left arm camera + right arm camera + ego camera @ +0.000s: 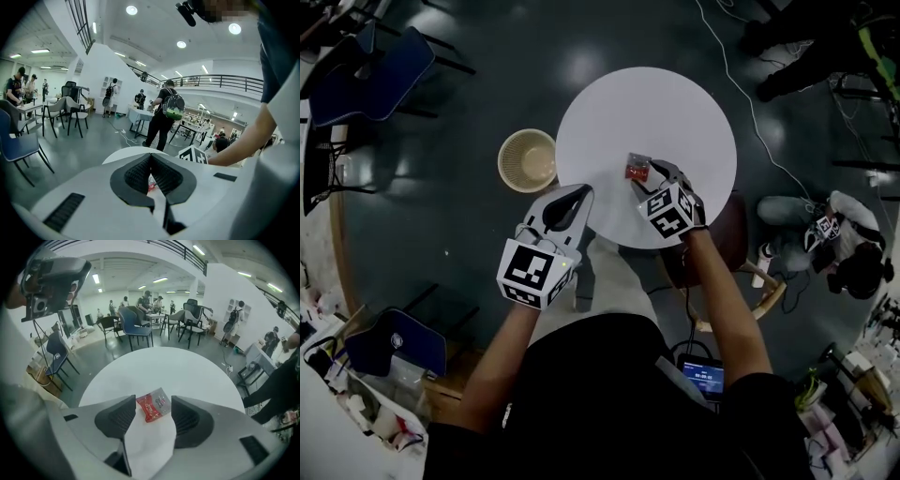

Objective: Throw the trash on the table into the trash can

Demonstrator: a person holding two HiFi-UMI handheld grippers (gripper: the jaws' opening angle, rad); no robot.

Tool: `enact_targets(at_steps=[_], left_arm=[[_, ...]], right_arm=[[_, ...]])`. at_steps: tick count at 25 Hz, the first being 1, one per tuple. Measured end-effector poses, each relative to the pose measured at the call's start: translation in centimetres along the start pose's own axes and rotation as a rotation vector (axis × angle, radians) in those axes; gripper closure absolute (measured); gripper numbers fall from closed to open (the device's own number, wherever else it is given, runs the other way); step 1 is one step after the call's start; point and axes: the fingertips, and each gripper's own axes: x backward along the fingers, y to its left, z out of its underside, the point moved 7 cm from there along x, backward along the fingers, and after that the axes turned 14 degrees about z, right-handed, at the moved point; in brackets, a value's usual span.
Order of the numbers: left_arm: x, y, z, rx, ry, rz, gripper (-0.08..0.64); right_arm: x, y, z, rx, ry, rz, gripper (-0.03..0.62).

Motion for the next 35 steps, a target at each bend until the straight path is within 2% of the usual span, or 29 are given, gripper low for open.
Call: enact_targets(at_steps=[8,17,31,35], left_arm=[[-1.2,0.5,2.1,0.039,0.023,-0.006,0.546],[-1.8,1.4,3.5,0.049,0.036,-0.016,0.546],[-2.7,1.9,4.8,0.082,0.04,-0.028,0.546],[-2.7,1.6,5.1,0.089,0.041,-0.031,0.546]], right_arm=[[-3.0,0.7,0.5,0.199,0.006,-0.046,0.328],[-5.8,0.0,0.2,0.318,0.058,-0.149,0.319],[-7.8,-0.1,0.4,0.331,0.122,-0.27,0.31],[-7.6,-0.1,0.4,0.329,0.11,-0.286,0.31]])
